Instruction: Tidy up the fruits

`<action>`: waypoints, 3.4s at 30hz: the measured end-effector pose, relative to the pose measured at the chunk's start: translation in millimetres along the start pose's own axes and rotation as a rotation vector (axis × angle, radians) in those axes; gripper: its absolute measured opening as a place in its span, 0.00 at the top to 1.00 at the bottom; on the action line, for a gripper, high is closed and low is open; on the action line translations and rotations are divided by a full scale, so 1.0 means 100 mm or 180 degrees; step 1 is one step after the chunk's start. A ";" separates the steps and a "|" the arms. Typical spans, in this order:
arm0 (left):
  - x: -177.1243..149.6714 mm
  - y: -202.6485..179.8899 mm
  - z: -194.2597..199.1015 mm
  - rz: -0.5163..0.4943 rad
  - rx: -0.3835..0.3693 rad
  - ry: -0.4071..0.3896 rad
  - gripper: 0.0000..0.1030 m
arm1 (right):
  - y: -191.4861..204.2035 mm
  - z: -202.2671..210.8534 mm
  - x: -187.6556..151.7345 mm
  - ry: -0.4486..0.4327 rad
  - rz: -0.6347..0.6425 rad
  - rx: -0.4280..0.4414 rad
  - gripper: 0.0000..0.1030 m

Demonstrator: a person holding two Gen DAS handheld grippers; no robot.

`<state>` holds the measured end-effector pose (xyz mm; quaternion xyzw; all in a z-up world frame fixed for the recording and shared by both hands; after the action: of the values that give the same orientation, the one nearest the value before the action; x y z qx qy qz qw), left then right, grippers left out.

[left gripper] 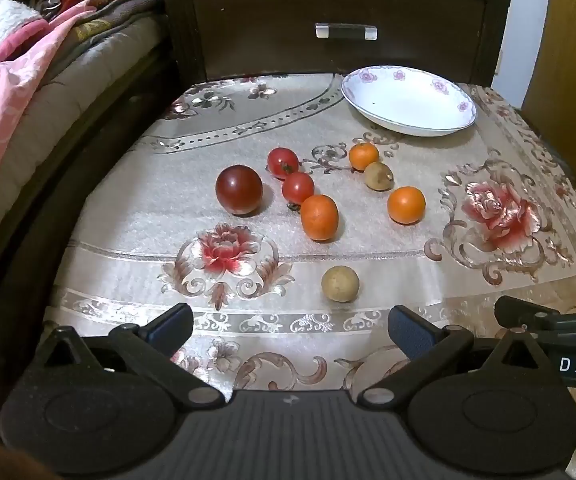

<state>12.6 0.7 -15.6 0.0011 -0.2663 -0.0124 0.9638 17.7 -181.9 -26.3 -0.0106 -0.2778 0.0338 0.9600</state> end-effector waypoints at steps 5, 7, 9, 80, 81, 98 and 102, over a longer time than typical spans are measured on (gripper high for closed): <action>0.00 0.04 0.01 0.0017 -0.0012 0.0026 0.00 | 0.01 0.00 0.02 0.0015 0.0001 -0.0002 0.07; -0.02 0.01 -0.02 0.0012 -0.0012 0.0040 0.00 | 0.01 0.01 0.03 0.0019 -0.0001 0.0000 0.07; -0.01 -0.02 -0.04 0.0006 -0.0005 0.0049 0.00 | 0.02 0.00 0.05 0.0035 0.0000 -0.0006 0.07; 0.16 -0.32 -0.46 -0.0513 -0.0403 -0.0026 0.68 | 0.25 -0.55 0.66 0.0114 0.0687 0.0840 0.57; 0.17 -0.33 -0.46 -0.0516 -0.0406 -0.0032 0.68 | 0.25 -0.57 0.67 0.0113 0.0690 0.0860 0.57; 0.19 -0.36 -0.50 -0.0614 -0.0377 -0.0111 0.66 | 0.39 -0.78 0.81 0.0023 0.0933 0.0906 0.69; 0.20 -0.36 -0.50 -0.0617 -0.0384 -0.0091 0.67 | 0.37 -0.78 0.80 0.0020 0.0925 0.0909 0.73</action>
<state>54.9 -35.5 -48.2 -0.0313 -0.2773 -0.1216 0.9525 125.0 -139.0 -50.9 0.0855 -0.2627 0.2109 0.9376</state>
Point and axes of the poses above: each gripper's, at about its wrist camera, not at the fingertips, and z roughly against the way its jaws point, y to its left, x to its top, the point moved 2 cm from there along -z, roughly the way its jaws point, and after that the axes turned 8 degrees about y, right-handed, at the moved point
